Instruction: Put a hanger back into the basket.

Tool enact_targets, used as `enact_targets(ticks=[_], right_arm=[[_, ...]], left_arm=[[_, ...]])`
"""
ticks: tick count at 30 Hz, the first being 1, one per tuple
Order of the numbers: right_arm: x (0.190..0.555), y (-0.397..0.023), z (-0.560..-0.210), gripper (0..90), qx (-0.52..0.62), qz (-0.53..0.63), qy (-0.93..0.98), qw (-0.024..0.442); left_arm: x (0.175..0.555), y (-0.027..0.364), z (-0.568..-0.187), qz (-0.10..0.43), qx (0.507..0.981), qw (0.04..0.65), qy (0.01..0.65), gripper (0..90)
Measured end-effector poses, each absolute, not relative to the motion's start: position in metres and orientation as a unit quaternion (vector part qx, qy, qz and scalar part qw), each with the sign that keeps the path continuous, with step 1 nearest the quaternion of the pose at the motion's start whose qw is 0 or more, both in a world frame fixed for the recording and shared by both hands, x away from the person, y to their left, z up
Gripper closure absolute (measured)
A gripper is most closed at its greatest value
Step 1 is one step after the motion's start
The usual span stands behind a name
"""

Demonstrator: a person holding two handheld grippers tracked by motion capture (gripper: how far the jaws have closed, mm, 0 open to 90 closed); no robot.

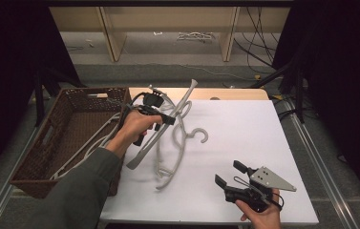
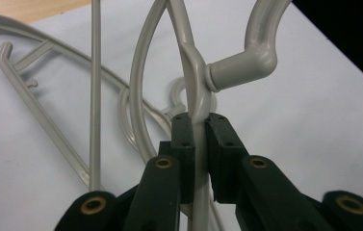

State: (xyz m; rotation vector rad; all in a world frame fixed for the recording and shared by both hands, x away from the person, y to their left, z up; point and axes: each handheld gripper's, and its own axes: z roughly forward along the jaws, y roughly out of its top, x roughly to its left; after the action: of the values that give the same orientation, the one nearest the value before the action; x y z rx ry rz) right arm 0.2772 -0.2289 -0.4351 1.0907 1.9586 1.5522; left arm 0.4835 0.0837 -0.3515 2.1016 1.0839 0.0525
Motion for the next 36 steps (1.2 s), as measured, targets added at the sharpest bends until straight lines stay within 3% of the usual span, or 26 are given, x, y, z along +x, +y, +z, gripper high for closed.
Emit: enact_targets(ticks=[20,36], right_arm=[[0.277,-0.228,-0.436,18.5,0.391,0.560,0.700,0.209],[0.279,-0.227,-0.437,18.5,0.387,0.571,0.693,0.206]], left_arm=[[0.452,0.102,-0.314,-0.011,0.803,0.448,0.393,82.5],[0.430,0.113,-0.287,0.017,0.801,0.463,0.379,82.5]])
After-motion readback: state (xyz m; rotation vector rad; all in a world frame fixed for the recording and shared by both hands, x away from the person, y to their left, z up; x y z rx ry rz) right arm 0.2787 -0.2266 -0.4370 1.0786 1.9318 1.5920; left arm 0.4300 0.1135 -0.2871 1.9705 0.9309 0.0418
